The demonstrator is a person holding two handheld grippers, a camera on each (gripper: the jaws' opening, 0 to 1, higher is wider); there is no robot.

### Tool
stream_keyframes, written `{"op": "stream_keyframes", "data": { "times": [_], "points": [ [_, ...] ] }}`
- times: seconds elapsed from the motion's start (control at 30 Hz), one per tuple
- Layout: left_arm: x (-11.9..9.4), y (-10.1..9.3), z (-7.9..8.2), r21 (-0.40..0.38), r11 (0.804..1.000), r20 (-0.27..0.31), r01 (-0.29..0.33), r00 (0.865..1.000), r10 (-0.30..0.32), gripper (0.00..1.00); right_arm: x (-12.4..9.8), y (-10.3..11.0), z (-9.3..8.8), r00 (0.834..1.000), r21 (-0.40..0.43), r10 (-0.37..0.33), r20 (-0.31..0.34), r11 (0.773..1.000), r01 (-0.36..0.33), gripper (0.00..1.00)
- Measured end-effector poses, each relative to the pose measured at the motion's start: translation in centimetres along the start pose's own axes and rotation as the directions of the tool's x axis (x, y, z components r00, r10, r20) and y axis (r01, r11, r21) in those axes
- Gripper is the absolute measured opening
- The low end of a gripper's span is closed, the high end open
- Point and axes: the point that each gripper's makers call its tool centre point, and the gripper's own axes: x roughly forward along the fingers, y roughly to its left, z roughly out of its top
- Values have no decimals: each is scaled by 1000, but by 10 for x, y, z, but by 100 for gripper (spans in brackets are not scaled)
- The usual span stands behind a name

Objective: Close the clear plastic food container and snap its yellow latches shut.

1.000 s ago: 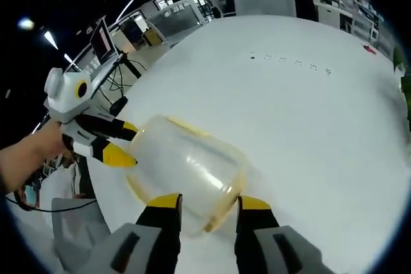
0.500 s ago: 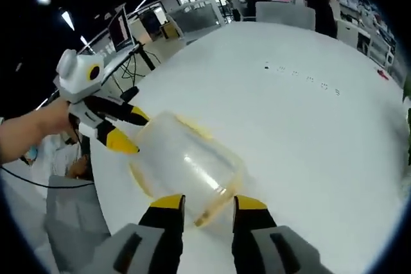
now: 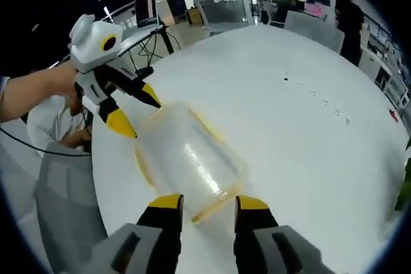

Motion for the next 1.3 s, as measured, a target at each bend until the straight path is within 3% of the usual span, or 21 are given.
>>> {"op": "stream_keyframes", "data": {
  "times": [0.2,0.37,0.63,0.73,0.93,1.2,1.3],
  "points": [
    [-3,-2,2,93,996,-41,8,999,-5,48,0,4,-2,998,-125,0,-58,992,-8,30],
    [-5,1,-2,216,976,-114,5,993,20,50,-1,5,2,998,-147,13,-57,989,-21,33],
    [-5,-7,2,297,954,-147,50,989,-6,46,-2,10,9,997,-224,35,-68,973,-50,31],
    [-4,-10,7,362,930,-144,64,990,-12,46,-1,14,14,997,-295,32,-72,954,-52,32],
    [-1,-11,12,455,887,-176,82,984,-1,46,3,21,18,995,-325,59,-82,942,-82,32],
    [5,-16,15,521,846,-216,113,976,3,45,6,23,26,993,-371,77,-87,923,-104,33],
    [8,-19,16,553,822,-242,135,970,3,44,8,25,30,992,-361,107,-71,924,-125,33]
  ]
}}
